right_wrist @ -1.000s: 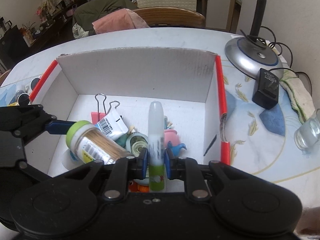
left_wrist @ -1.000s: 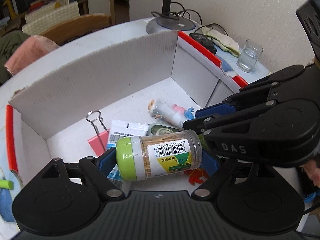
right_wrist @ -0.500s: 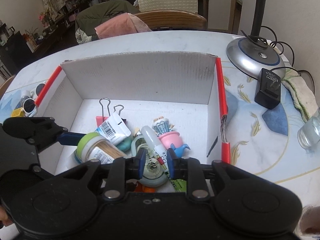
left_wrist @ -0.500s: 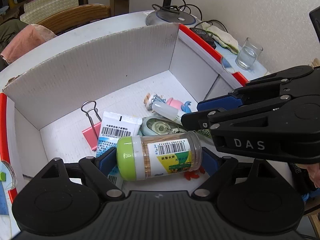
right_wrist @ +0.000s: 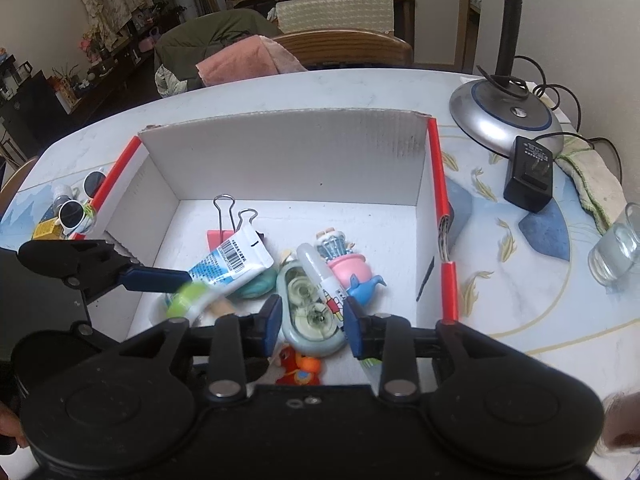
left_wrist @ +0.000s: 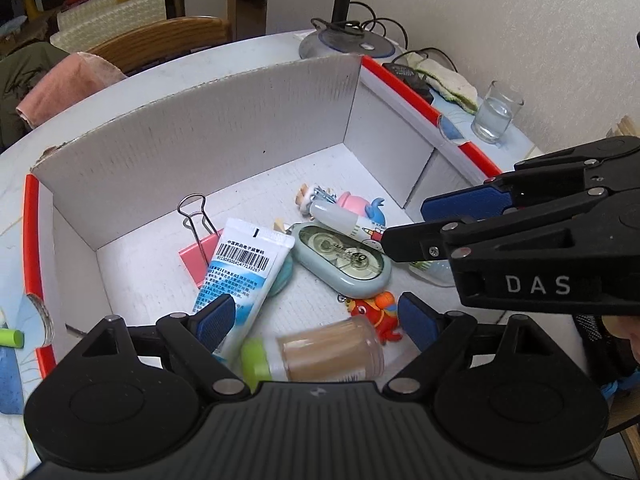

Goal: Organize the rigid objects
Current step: 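Carry the glue stick and toothpick jar into the red box and open both tools, then withdraw both tools from the box back toward the remaining pile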

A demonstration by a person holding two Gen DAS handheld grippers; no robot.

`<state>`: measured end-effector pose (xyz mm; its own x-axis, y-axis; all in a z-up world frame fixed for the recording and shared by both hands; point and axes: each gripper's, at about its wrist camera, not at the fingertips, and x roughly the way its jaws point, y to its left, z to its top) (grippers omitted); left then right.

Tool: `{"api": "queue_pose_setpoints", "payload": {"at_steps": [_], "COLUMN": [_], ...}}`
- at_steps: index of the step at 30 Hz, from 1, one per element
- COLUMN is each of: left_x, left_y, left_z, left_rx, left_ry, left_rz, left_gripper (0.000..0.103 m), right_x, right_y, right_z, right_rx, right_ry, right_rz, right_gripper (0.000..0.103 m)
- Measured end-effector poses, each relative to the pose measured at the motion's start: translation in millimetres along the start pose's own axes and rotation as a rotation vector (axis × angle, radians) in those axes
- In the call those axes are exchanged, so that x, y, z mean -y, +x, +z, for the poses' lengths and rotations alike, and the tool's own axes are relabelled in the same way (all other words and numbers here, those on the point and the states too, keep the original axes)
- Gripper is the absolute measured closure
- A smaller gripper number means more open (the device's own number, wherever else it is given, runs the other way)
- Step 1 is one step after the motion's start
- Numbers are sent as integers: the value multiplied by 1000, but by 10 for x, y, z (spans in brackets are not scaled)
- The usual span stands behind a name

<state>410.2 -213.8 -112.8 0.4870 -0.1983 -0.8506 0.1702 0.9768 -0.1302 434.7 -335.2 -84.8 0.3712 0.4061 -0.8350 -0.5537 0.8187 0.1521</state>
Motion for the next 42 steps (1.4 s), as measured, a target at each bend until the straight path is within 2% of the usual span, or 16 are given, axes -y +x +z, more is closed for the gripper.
{"api": "queue_pose_setpoints", "payload": {"at_steps": [11, 20, 26, 35, 42], "left_x": [-72, -302, -607, -1220, -1652], "left_y": [-381, -971, -1345, -1800, -2010], "left_z": [-181, -417, -630, -1033, -1309], "left_rx": [85, 203, 260, 311, 319], "left_ry": [-42, -70, -91, -149, -167], "left_rz": [3, 42, 95, 178, 178], "left_gripper": [13, 13, 13, 13, 11], "right_x": [-104, -388, -703, -1289, -1799], "right_y": [-296, -625, -773, -812, -705], "right_z": [-70, -93, -119, -141, -157], "right_rx": [56, 128, 167, 193, 189], "right_ry": [2, -17, -33, -56, -84], "right_rz": [3, 40, 76, 143, 184], "right_gripper": [54, 43, 38, 20, 11]}}
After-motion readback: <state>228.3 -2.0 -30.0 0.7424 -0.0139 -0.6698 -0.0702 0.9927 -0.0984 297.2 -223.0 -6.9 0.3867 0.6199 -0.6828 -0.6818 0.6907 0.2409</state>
